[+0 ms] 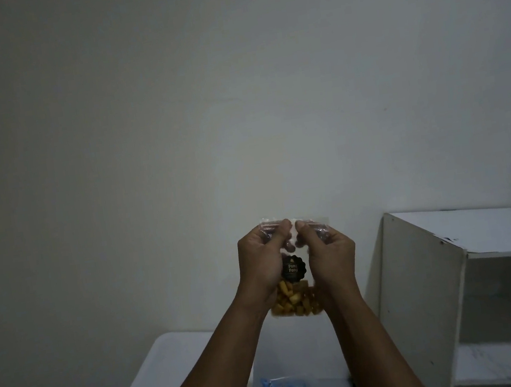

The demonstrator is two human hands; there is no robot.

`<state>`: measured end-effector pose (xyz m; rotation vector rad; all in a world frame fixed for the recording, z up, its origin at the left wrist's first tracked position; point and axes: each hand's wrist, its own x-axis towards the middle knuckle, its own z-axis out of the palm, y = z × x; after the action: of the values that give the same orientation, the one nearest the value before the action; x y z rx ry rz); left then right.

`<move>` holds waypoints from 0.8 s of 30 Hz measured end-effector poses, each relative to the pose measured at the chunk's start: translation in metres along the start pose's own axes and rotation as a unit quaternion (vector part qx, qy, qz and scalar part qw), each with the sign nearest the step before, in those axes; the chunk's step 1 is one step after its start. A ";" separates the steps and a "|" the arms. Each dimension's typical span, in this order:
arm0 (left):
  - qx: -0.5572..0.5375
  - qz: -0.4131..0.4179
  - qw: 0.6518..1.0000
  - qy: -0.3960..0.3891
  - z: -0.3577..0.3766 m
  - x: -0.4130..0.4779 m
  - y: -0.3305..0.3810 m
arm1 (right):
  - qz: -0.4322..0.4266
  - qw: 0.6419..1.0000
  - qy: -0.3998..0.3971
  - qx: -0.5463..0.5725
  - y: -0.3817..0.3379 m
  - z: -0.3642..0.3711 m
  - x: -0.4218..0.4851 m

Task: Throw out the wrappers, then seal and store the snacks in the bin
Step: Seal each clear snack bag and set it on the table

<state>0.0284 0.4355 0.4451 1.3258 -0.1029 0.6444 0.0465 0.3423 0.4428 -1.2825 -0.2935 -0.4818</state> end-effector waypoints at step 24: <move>0.031 -0.302 0.944 0.132 -0.071 -0.052 -0.130 | 0.131 0.984 -0.067 -0.102 0.127 -0.059 -0.089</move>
<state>0.0286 0.4688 0.2917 1.2303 0.5305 0.2937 0.0298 0.3274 0.2788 -1.5326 -0.1867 -0.2054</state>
